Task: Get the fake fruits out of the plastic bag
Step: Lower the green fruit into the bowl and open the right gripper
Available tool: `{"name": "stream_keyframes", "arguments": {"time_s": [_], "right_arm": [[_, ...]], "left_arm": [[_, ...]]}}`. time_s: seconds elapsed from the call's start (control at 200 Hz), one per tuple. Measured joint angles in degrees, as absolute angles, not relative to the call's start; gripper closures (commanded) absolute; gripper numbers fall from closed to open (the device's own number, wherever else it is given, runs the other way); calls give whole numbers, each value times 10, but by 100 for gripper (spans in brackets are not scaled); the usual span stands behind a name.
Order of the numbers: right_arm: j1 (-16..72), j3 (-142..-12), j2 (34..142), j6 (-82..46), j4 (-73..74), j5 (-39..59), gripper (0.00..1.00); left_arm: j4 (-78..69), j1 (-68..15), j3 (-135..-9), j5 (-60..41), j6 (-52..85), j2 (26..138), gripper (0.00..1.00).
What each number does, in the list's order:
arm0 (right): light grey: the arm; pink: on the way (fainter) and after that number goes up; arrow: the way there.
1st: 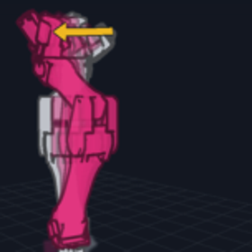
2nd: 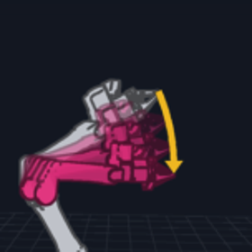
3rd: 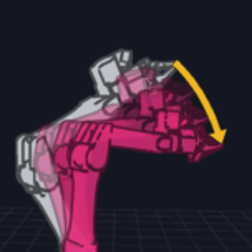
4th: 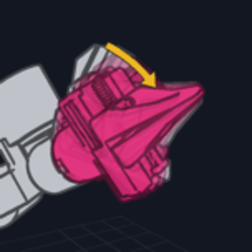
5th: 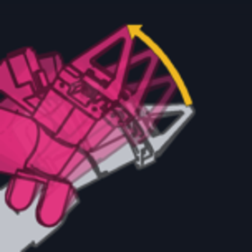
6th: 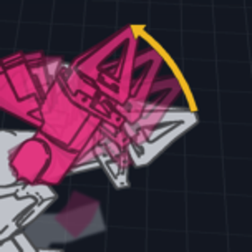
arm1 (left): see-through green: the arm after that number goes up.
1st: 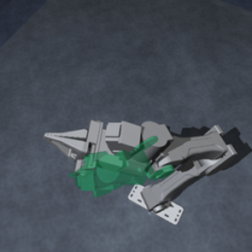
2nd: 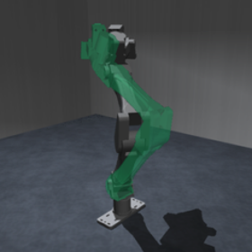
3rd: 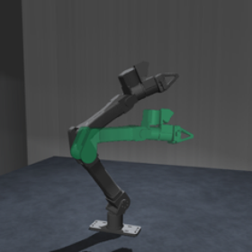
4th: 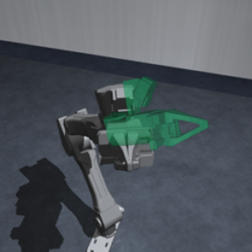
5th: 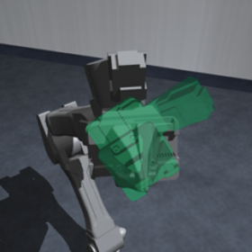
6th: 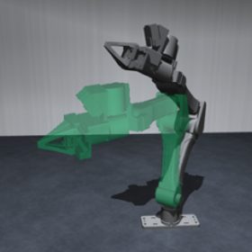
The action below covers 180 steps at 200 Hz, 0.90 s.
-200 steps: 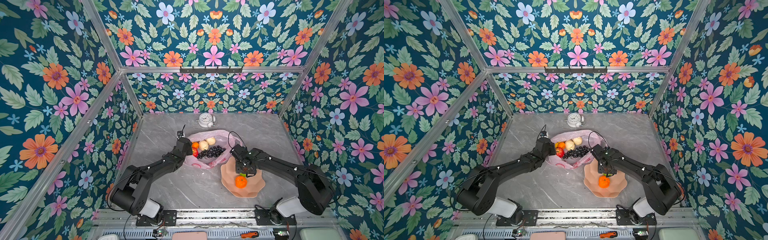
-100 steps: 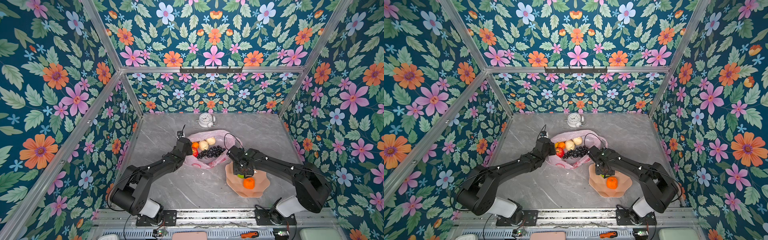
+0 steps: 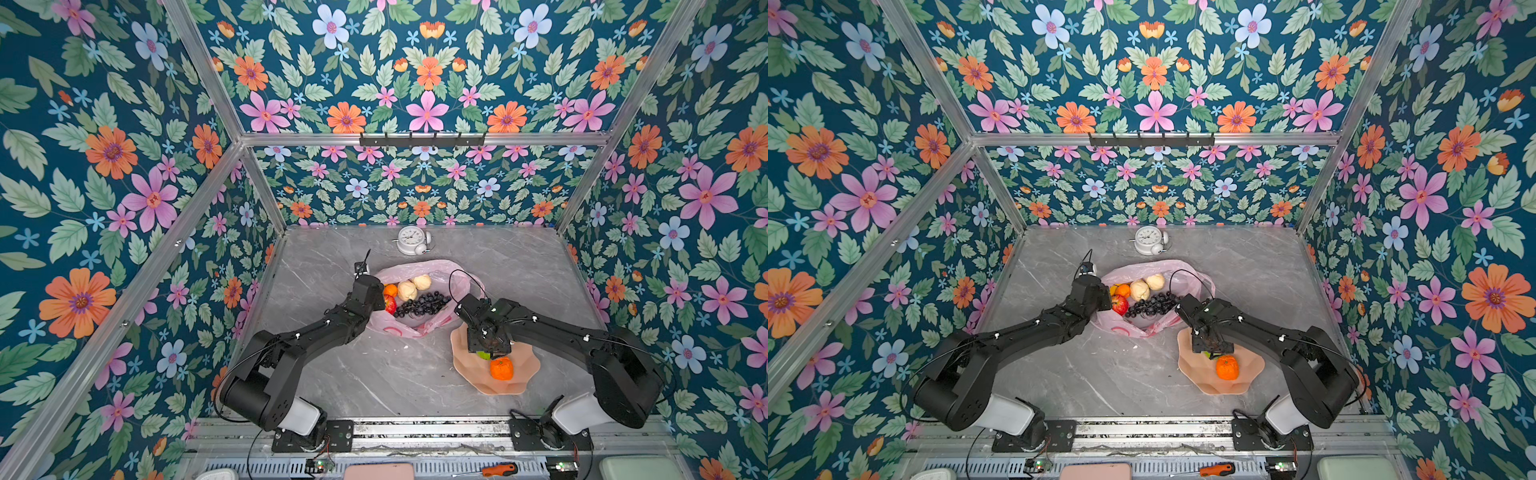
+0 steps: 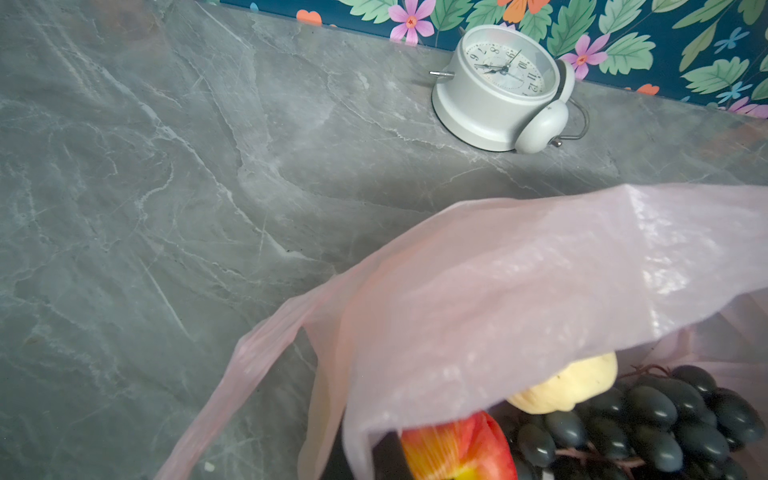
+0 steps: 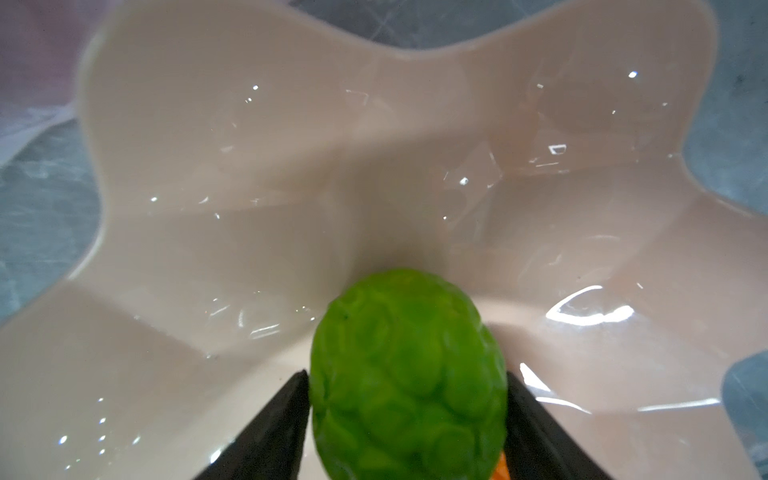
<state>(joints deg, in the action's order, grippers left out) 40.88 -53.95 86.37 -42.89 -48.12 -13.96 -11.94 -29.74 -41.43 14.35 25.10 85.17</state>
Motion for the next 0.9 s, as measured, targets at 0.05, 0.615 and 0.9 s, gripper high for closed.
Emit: {"name": "stream_keyframes", "arguments": {"time_s": [0.05,0.615,0.9], "right_arm": [[409,-541,861,-429,-482,-140,25],[410,-597,808,-419,-508,-152,27],[411,-694,834,-382,-462,-131,33]], "left_arm": [[-119,-297,-414,144,251,852,94],[-119,-297,-414,145,251,852,94],[-119,-297,-413,139,251,849,94]]}}
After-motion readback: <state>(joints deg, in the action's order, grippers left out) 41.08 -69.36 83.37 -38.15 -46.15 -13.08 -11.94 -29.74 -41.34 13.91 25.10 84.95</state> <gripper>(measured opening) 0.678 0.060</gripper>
